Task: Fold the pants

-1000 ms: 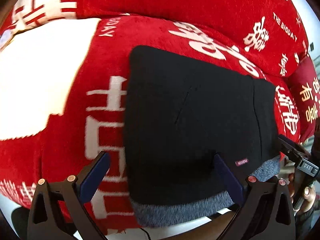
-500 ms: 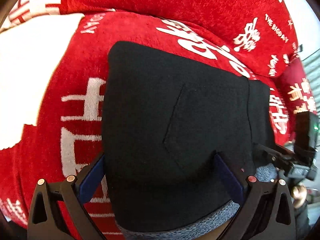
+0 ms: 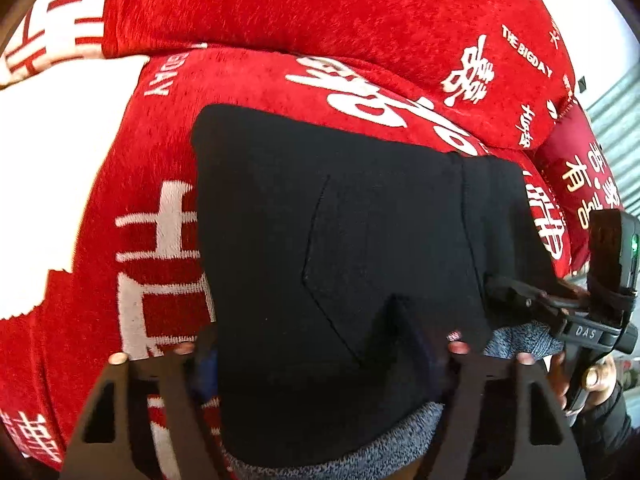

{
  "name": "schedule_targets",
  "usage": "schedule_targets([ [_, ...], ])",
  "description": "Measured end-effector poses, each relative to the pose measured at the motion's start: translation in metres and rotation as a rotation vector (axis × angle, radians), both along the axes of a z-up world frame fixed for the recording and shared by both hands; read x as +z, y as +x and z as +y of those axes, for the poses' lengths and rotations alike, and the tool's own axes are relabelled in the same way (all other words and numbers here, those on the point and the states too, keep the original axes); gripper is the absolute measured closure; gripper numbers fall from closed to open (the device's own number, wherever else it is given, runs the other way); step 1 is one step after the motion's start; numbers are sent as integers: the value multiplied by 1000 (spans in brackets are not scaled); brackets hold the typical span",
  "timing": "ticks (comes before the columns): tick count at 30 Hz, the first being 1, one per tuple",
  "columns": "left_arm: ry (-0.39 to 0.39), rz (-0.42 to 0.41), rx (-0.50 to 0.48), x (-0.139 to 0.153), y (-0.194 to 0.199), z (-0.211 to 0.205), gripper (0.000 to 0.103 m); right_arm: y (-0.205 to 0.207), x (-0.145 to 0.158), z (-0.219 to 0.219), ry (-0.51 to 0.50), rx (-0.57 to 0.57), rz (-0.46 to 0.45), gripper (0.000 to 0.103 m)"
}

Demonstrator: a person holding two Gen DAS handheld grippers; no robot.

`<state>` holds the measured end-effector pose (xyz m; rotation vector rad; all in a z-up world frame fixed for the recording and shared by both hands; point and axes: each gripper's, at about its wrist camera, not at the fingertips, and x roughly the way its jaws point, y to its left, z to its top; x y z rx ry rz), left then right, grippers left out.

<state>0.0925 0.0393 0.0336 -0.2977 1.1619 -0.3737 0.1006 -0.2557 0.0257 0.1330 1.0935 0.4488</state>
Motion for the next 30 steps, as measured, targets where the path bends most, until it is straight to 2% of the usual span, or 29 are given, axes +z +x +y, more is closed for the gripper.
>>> schedule_targets([
  [3,11,-14,6,8,-2,-1,45,-6,12,4,-18,7,-29,42],
  [6,43,-44,2,22,-6,-5,49,-13,28,12,-21,12,-58,47],
  [12,16,-54,23,43,6,7,49,-8,53,25,-15,33,-94,48],
  [17,48,-80,37,58,25,13,49,5,64,37,-17,42,-122,49],
  [24,42,-39,70,54,59,21,49,38,71,49,-16,37,-116,49],
  [30,38,-39,83,55,76,24,49,59,73,51,-17,34,-111,49],
])
